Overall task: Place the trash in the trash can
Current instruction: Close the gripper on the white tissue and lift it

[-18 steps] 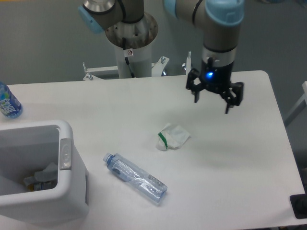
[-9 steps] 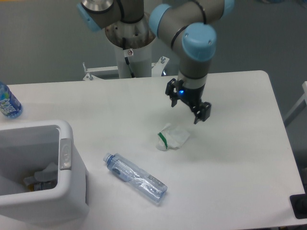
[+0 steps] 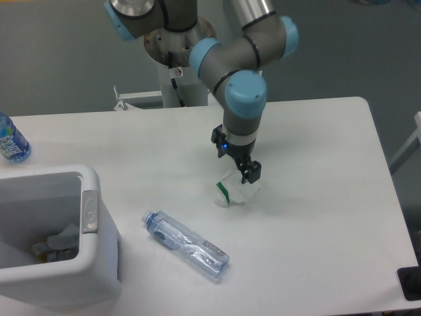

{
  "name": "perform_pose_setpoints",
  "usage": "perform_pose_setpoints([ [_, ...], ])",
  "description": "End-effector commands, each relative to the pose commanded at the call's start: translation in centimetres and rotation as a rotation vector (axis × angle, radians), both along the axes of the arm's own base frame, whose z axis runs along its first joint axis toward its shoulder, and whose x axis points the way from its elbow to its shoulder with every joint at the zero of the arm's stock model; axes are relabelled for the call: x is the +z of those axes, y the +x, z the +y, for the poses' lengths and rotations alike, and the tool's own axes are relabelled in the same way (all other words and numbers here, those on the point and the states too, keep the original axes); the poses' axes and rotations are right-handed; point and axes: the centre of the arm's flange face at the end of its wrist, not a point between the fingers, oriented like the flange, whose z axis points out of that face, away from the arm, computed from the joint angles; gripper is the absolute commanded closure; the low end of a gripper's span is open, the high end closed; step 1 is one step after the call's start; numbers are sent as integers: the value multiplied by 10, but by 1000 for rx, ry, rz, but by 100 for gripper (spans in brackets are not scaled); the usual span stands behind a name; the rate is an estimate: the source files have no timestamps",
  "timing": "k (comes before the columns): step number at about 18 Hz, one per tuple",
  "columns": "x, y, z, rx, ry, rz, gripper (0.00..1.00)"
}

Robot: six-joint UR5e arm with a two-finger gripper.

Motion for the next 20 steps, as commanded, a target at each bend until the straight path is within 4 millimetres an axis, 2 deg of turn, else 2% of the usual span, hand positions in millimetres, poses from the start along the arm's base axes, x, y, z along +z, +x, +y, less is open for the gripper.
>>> perform_pose_setpoints([
  [3, -5, 2, -1, -2, -9, -7, 0],
  [4, -6, 1, -1, 0, -8, -3, 4],
  [6, -4, -1, 1, 29, 1, 11, 48],
  [7, -3, -2, 2, 52, 5, 17, 66],
  [9, 1, -5, 4, 77, 11, 24, 93],
  [10, 2, -5, 4, 95, 14, 24, 100],
  [12, 9, -10, 9, 155, 30, 38, 100],
  [20, 30, -21, 17, 165, 64, 68, 100],
])
